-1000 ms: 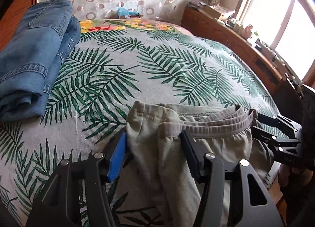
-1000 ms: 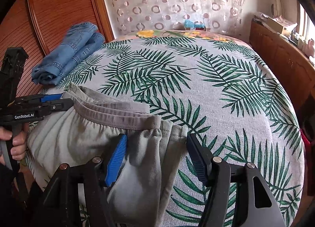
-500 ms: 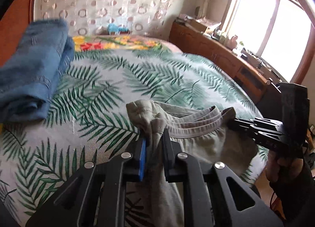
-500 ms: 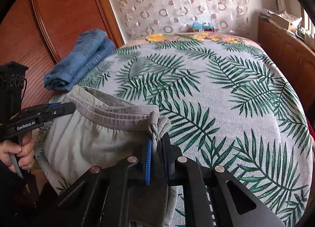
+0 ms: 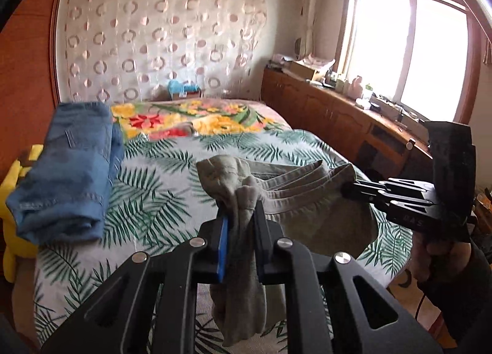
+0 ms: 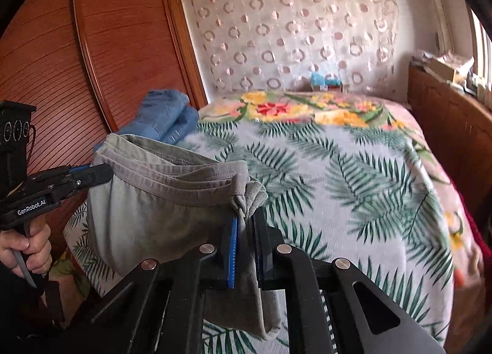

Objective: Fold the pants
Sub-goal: 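Lift the folded grey pants with the left gripper and carry toward the jeans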

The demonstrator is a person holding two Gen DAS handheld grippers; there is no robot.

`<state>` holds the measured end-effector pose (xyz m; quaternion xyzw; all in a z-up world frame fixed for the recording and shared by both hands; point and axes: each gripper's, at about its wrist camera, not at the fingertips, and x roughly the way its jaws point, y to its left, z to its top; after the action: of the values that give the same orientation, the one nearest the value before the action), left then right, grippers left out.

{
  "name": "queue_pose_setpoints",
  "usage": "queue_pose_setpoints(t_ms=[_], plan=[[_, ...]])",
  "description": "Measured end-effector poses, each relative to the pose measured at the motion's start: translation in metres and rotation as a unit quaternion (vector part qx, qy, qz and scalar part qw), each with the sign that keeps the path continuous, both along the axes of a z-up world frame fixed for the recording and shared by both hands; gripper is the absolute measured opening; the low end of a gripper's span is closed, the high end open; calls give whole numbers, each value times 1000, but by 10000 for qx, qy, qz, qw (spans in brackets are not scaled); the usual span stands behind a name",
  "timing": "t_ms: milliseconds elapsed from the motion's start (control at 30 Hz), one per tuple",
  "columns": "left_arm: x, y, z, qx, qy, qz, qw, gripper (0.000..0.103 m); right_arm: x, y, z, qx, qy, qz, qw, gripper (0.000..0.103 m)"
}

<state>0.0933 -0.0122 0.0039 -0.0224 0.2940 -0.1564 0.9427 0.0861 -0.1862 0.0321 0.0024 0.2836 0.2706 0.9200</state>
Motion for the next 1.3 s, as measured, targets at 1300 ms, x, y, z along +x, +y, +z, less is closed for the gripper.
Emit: queue_pose_setpoints(t_ms=[1300], plan=[[78, 145, 35, 127, -660, 1330, 9888, 15, 207, 141, 30, -268, -942, 1514, 9836, 9]])
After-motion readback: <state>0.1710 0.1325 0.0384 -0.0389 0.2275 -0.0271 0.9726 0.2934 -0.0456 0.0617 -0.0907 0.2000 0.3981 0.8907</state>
